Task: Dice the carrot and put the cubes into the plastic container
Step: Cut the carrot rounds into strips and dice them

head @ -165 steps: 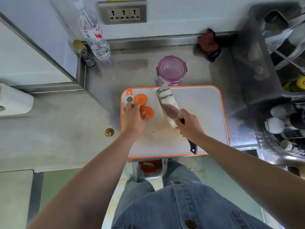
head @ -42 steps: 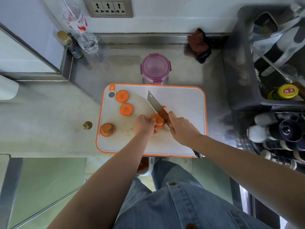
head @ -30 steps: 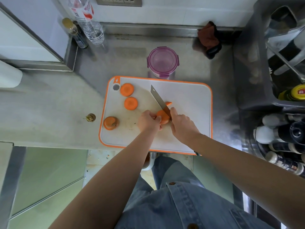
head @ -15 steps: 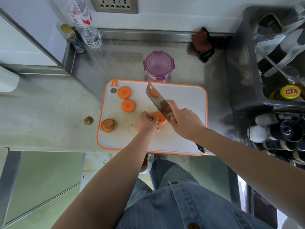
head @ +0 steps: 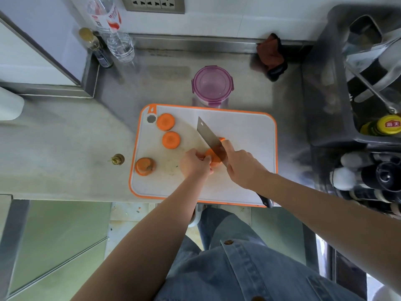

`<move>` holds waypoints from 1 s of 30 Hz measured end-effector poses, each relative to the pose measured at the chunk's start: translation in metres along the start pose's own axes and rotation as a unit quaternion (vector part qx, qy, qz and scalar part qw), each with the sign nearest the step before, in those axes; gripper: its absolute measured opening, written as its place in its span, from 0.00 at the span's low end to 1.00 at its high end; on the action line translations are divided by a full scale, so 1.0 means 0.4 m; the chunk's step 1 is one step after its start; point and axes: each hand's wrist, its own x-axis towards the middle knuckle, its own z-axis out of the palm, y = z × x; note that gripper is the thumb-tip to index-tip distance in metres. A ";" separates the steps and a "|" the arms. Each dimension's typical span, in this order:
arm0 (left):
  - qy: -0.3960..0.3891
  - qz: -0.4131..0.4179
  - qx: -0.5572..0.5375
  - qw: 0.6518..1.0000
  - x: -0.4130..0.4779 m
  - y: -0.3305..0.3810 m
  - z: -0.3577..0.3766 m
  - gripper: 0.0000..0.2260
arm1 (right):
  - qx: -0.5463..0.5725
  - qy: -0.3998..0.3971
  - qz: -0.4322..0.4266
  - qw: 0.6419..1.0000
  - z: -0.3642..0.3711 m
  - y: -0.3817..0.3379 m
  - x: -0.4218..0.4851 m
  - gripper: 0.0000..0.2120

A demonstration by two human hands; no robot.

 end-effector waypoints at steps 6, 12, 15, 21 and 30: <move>-0.011 0.003 0.020 1.000 0.006 0.005 -0.006 0.08 | 0.012 0.001 -0.001 1.000 0.032 0.003 0.010 0.23; -0.032 -0.004 0.030 0.999 0.014 0.009 -0.012 0.10 | 0.010 0.003 0.001 1.000 0.046 0.006 0.011 0.23; -0.036 -0.006 0.026 0.999 0.015 0.014 -0.014 0.10 | 0.011 0.004 0.001 1.000 0.046 0.009 0.013 0.23; -0.042 -0.017 0.013 0.999 0.015 0.014 -0.015 0.09 | 0.005 -0.005 -0.004 1.000 0.048 0.004 0.011 0.22; -0.062 -0.045 -0.004 0.997 0.028 0.019 -0.019 0.10 | -0.016 0.017 -0.016 1.000 0.070 -0.001 0.009 0.20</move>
